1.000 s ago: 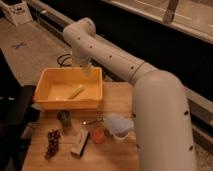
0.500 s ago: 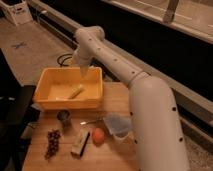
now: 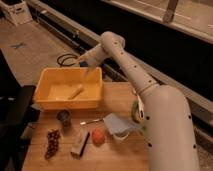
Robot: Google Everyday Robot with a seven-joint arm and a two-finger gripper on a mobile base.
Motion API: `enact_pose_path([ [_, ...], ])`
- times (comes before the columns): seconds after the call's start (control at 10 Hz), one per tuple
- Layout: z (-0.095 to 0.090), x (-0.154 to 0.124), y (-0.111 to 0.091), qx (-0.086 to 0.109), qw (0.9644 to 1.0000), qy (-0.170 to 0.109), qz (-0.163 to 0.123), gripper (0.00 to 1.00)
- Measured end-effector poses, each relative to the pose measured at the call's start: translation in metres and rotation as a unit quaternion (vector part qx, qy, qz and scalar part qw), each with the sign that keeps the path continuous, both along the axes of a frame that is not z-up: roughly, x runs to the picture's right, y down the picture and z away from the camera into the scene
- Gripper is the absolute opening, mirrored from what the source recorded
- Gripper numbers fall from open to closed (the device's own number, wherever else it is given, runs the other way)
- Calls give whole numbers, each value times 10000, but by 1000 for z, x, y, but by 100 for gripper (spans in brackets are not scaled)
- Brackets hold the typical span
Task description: Place banana in table surface
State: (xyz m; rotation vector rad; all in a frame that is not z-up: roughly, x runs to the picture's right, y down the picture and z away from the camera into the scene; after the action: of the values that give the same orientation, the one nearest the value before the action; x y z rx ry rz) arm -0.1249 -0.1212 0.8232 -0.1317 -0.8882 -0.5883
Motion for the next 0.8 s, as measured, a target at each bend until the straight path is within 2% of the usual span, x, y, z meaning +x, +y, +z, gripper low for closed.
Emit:
enact_pose_path([
  [0.2,1,0,1,-11,10000,24,-45,62],
  [0.4,11,-13,9,-33,9982,263,-534,62],
  [0.6,22,-34,18,-96,9943,398,-987,62],
  [0.7,30,-35,23,-158,9913,511,-1206,62],
  [0.8,33,-41,25,-184,9899,508,-1312,62],
])
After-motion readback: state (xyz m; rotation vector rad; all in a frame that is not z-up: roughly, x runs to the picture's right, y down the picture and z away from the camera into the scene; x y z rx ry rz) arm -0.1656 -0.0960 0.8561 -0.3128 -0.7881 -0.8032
